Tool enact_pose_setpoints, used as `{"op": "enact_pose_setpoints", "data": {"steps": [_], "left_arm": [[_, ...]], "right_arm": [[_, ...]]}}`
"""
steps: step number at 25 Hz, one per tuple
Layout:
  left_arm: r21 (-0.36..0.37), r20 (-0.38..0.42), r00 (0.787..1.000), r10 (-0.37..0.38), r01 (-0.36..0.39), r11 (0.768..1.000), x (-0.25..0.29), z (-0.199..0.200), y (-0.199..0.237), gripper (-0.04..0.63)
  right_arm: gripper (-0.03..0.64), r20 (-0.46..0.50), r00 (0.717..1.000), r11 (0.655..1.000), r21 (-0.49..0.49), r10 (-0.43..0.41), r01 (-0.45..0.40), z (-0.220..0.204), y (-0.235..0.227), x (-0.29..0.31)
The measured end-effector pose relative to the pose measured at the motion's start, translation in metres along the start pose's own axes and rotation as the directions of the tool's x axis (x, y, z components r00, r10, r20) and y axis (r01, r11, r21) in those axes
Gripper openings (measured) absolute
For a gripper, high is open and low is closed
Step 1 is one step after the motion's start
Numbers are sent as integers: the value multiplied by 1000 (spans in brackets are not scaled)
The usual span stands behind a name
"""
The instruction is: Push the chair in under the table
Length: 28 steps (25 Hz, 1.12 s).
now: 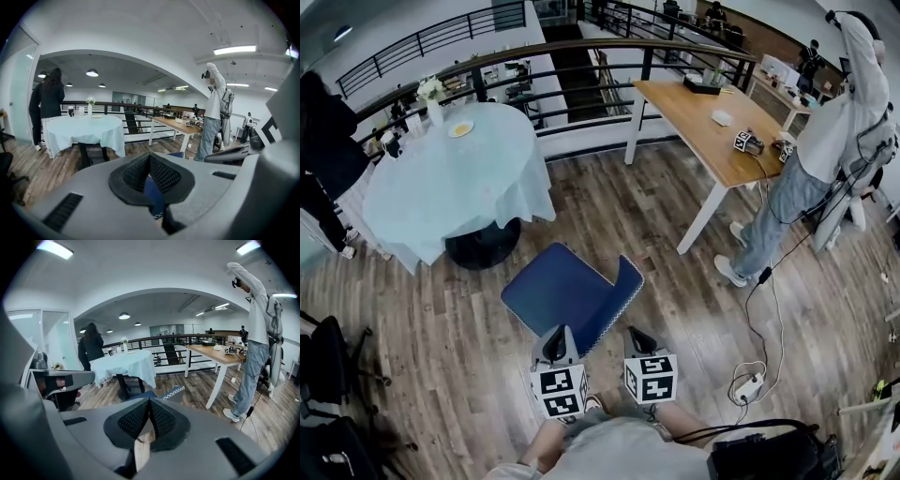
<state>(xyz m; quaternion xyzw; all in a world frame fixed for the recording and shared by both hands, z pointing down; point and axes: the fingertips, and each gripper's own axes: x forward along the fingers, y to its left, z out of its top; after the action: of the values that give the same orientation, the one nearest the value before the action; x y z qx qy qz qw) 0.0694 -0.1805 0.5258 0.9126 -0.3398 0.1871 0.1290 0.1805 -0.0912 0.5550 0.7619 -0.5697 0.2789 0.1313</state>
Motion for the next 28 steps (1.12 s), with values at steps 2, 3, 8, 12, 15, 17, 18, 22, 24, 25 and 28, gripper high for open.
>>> {"op": "enact_pose_setpoints", "data": {"steps": [2,3,8,12,15,17,18,22,24,25,28], "left_arm": [[-4,-1,1000,23,-23,1000,1,0,2,-3],[-6,-2,999,35,-35,999,2,0,3,-3],[-39,-19,994,106,-107,994,11,-2,-2,-3],[-42,-13,992,123,-123,991,16,8,-17,-3],[-42,-11,992,128,-128,991,23,10,-28,-3],[-43,-23,991,132,-133,990,25,6,-33,-3],[-45,-29,991,130,-131,990,26,3,-36,-3],[-58,-68,996,63,-67,996,33,-10,-54,-3],[-49,-109,994,32,-37,998,36,-18,-61,0],[-44,-131,991,19,-25,999,38,-23,-64,51],[-35,-211,977,-25,18,999,42,-39,-73,195]], "right_arm": [[17,-2,1000,1000,-4,15,-15,3,-3,7],[17,-3,1000,1000,-7,25,-25,5,-5,11],[17,-8,995,993,-55,102,-102,25,-17,32],[17,3,990,984,-108,144,-143,47,-26,35],[17,13,988,982,-111,155,-153,53,-33,37],[17,0,985,980,-106,171,-170,48,-35,38],[17,-10,982,977,-105,188,-188,44,-36,38],[18,-69,940,936,-92,335,-340,31,-35,43],[24,-102,915,911,-103,391,-400,27,-37,48],[49,-120,904,899,-114,410,-423,25,-38,51],[140,-189,862,848,-175,470,-500,20,-37,60]]}}
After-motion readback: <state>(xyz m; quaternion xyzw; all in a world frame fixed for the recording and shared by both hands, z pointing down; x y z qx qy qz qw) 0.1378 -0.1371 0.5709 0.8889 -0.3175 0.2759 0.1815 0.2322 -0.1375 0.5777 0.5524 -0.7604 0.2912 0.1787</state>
